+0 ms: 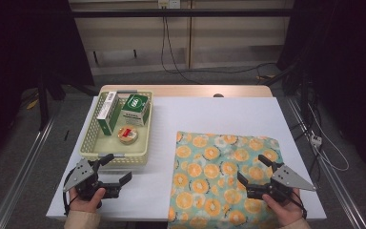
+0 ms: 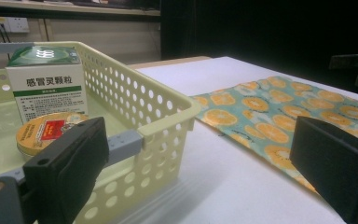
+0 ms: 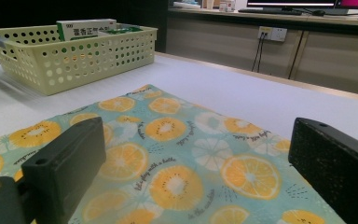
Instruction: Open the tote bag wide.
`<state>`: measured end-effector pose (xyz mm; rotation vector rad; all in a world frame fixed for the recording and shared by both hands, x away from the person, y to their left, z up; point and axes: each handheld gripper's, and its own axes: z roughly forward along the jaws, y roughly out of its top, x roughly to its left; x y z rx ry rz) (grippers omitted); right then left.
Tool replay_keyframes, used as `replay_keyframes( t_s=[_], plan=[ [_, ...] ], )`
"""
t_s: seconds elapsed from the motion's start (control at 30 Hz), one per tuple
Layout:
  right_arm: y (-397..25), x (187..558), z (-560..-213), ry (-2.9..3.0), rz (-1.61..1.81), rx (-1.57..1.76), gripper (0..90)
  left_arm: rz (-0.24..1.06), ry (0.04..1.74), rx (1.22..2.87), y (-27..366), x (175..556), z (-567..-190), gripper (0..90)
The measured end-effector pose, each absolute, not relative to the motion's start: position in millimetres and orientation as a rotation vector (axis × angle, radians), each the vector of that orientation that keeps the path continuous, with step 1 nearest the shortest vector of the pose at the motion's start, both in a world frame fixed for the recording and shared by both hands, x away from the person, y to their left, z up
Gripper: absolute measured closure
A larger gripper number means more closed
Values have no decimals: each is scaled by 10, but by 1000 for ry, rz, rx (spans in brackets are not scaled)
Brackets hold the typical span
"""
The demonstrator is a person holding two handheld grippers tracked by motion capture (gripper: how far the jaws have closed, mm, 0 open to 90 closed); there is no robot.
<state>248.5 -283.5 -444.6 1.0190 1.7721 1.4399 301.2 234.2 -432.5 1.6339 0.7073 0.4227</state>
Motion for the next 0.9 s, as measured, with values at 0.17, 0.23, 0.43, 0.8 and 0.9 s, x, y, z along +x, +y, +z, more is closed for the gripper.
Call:
replay_keyframes(
  t_s=[0.17,0.23,0.43,0.8,0.9],
  plan=[
    [-2835,2488,-4442,1773,1437,1015,39,428,701,1638,2339,3010,-4316,40],
    [-2835,2486,-4435,1774,1433,1013,39,429,701,1636,2330,3007,-4311,38],
    [-2862,2488,-4390,1767,1423,1015,40,417,663,1640,2251,2993,-4280,33],
    [-3057,2564,-4252,1800,1313,1101,37,396,643,1650,2199,2986,-4277,30],
    [-3130,2613,-4257,1824,1273,1176,37,401,644,1648,2209,2987,-4277,30]
  ],
)
